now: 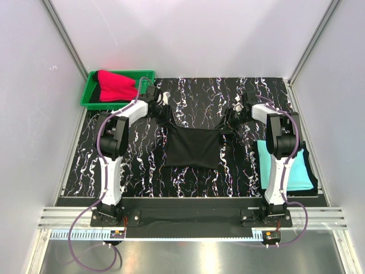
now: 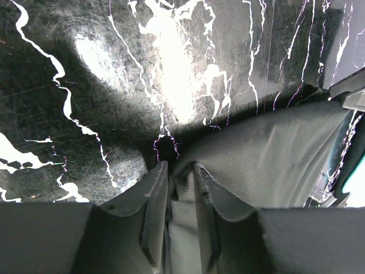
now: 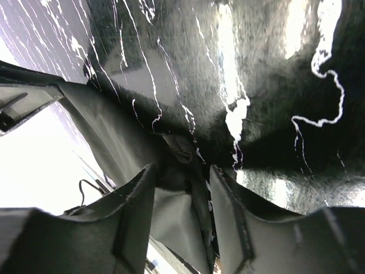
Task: Fold and stack the t-shirts
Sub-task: Fold the tshirt
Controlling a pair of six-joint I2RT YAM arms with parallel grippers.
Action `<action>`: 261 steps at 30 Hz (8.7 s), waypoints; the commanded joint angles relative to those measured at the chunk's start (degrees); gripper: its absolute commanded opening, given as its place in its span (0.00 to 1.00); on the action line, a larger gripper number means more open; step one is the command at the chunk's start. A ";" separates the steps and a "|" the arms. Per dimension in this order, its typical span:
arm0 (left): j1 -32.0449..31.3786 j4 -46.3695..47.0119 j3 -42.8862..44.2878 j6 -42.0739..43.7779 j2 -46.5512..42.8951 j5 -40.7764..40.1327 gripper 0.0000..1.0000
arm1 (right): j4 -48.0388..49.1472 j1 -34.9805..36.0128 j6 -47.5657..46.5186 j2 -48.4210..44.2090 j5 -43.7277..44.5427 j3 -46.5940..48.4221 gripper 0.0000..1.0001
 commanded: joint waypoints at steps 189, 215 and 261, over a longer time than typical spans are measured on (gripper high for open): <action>-7.07 31.39 -31.15 -11.37 -22.29 3.90 0.54 | 32.87 3.00 19.89 -6.34 -17.48 -13.36 0.28; 5.24 24.39 -24.04 -2.85 -22.16 1.89 0.62 | 19.09 -4.99 16.21 7.14 -16.07 8.10 0.49; -11.99 35.62 -71.58 -59.44 -68.78 -14.82 0.72 | 18.89 19.43 16.10 -15.72 1.69 -25.13 0.69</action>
